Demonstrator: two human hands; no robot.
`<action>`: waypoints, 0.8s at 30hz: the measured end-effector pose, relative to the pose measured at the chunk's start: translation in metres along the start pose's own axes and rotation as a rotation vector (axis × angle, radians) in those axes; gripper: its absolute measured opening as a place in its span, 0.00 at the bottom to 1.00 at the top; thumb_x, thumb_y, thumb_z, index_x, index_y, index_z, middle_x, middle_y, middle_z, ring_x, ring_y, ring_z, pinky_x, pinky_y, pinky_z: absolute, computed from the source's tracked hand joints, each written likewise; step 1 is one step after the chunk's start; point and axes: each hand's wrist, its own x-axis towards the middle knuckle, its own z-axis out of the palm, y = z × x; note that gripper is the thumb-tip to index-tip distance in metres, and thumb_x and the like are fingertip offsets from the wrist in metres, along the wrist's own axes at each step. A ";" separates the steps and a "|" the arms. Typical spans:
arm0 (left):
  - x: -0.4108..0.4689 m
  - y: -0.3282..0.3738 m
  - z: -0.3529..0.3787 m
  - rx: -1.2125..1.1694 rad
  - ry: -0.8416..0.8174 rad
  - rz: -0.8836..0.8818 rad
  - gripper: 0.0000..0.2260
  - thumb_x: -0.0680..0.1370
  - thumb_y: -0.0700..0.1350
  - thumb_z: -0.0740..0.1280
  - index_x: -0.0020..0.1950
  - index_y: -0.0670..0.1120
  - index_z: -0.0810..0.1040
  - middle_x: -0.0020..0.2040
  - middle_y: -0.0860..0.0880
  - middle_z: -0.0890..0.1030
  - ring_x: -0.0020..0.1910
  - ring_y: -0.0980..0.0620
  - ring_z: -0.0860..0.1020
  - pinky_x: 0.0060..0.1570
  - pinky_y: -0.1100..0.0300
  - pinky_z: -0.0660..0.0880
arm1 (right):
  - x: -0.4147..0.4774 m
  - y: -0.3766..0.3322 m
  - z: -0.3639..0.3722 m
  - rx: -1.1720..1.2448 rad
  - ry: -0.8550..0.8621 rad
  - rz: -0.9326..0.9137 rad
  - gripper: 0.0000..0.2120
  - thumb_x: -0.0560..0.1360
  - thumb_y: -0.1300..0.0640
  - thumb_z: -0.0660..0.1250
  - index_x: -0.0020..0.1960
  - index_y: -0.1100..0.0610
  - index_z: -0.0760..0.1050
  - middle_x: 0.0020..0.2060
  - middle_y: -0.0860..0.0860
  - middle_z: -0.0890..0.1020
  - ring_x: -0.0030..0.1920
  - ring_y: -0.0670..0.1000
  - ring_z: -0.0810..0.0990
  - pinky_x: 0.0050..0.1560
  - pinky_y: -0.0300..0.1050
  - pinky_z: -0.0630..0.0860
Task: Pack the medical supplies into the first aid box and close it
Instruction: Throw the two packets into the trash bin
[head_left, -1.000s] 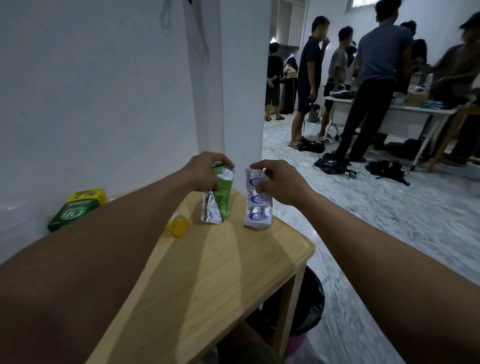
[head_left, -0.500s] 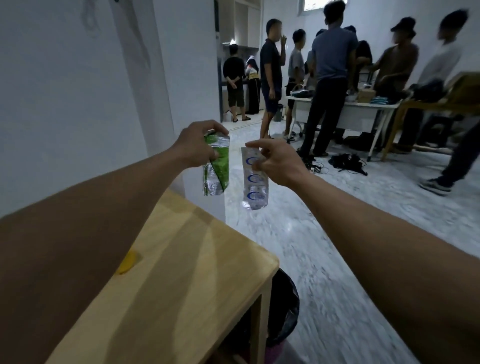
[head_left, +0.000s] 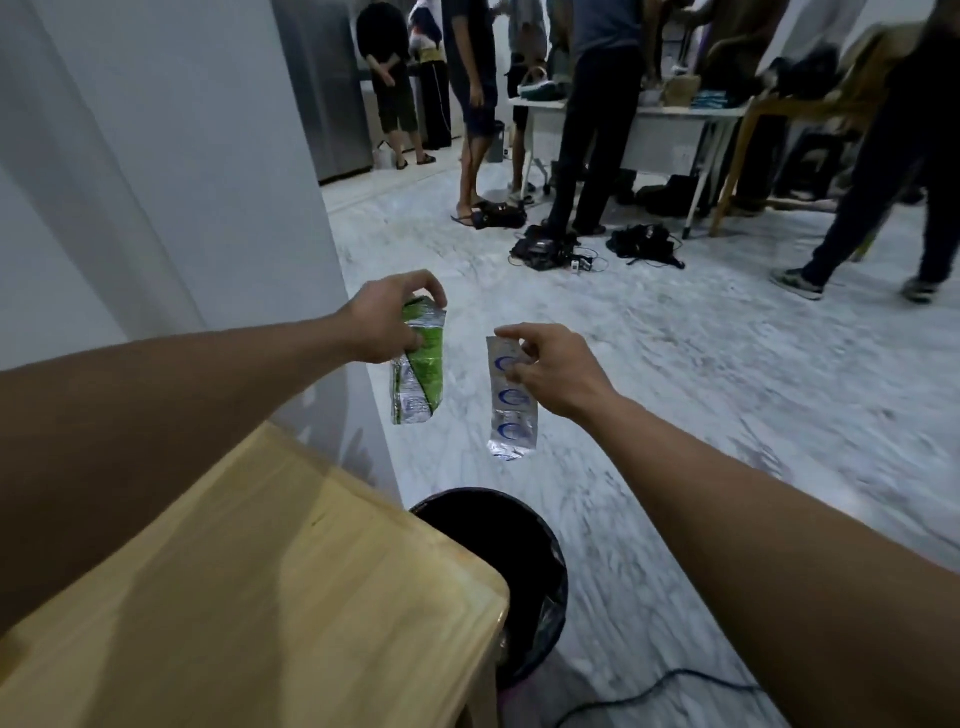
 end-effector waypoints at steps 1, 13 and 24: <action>0.005 -0.003 0.009 0.022 -0.035 0.013 0.19 0.70 0.34 0.71 0.56 0.52 0.75 0.49 0.48 0.78 0.36 0.53 0.74 0.32 0.61 0.68 | 0.001 0.010 0.007 -0.011 -0.008 0.013 0.24 0.74 0.65 0.68 0.69 0.51 0.77 0.49 0.50 0.76 0.47 0.46 0.72 0.40 0.34 0.67; 0.041 -0.038 0.107 0.132 -0.421 0.100 0.11 0.76 0.40 0.68 0.55 0.51 0.72 0.52 0.45 0.78 0.41 0.51 0.75 0.36 0.62 0.68 | -0.006 0.108 0.092 -0.066 -0.142 0.179 0.23 0.76 0.61 0.66 0.70 0.49 0.75 0.62 0.54 0.81 0.59 0.54 0.79 0.49 0.40 0.68; 0.037 -0.055 0.151 0.082 -0.779 -0.102 0.20 0.73 0.37 0.72 0.59 0.52 0.69 0.53 0.47 0.77 0.36 0.49 0.77 0.33 0.59 0.74 | -0.022 0.148 0.141 -0.089 -0.328 0.317 0.25 0.74 0.57 0.66 0.70 0.46 0.74 0.55 0.51 0.84 0.58 0.55 0.80 0.59 0.52 0.76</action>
